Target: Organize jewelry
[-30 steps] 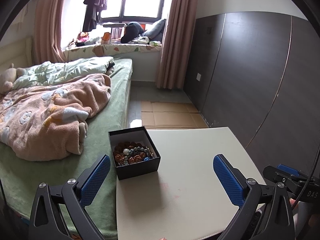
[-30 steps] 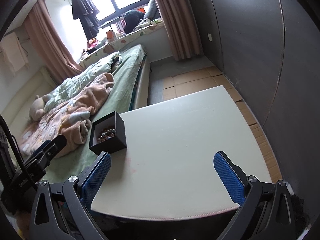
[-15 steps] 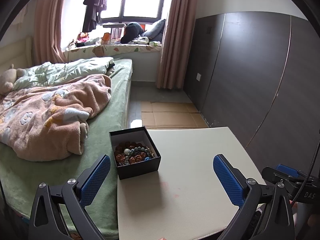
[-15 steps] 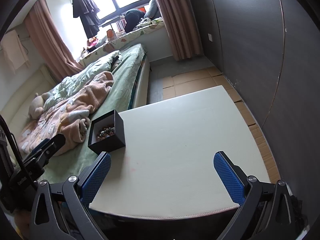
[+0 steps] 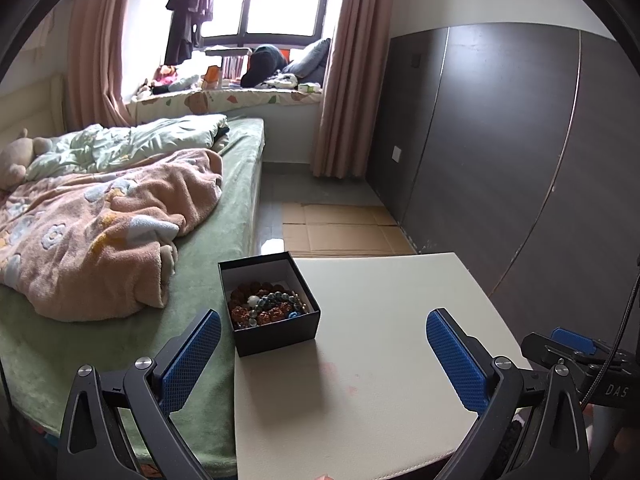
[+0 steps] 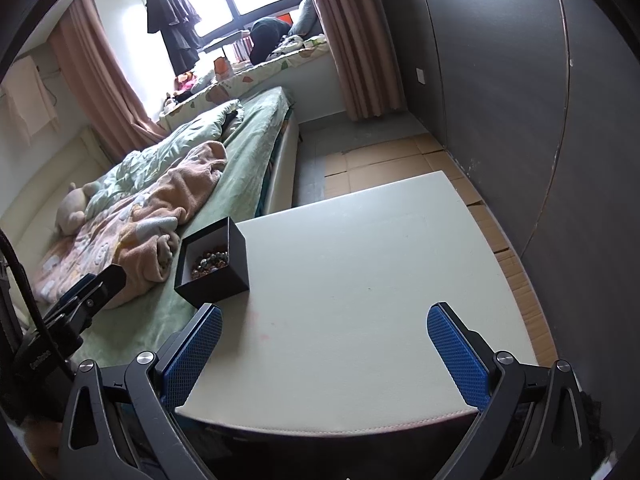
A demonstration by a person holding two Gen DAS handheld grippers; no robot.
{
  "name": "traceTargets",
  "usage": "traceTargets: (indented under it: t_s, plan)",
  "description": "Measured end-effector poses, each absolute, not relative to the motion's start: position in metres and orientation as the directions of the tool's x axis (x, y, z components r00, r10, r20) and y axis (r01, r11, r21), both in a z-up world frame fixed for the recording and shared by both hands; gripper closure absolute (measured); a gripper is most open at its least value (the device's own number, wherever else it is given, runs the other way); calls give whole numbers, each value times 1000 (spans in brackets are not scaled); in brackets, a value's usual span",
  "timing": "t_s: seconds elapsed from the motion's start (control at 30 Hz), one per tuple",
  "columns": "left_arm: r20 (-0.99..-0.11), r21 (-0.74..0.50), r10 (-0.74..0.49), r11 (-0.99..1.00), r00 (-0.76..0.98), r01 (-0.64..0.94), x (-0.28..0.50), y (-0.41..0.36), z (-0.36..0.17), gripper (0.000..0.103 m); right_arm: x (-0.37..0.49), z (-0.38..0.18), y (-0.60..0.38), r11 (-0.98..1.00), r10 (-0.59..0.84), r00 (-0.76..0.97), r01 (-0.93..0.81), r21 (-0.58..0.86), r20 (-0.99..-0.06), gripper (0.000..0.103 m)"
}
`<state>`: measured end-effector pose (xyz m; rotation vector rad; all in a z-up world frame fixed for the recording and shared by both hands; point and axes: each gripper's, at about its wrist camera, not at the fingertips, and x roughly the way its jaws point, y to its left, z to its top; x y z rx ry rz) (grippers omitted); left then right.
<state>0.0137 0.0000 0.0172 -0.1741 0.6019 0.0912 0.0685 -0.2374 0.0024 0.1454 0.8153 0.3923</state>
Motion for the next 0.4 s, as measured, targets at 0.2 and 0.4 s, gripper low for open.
traceTargets:
  t_s: [0.2,0.4]
  plan:
    - [-573,-130,32,983,819,-129,12,-2,17,0,68,1,-238,919,393,619,-284,273,-680,0]
    - [-569,-122,36,984,821,-128,10,-2,17,0,68,-3,-241,921,389,616,-283,268,-685,0]
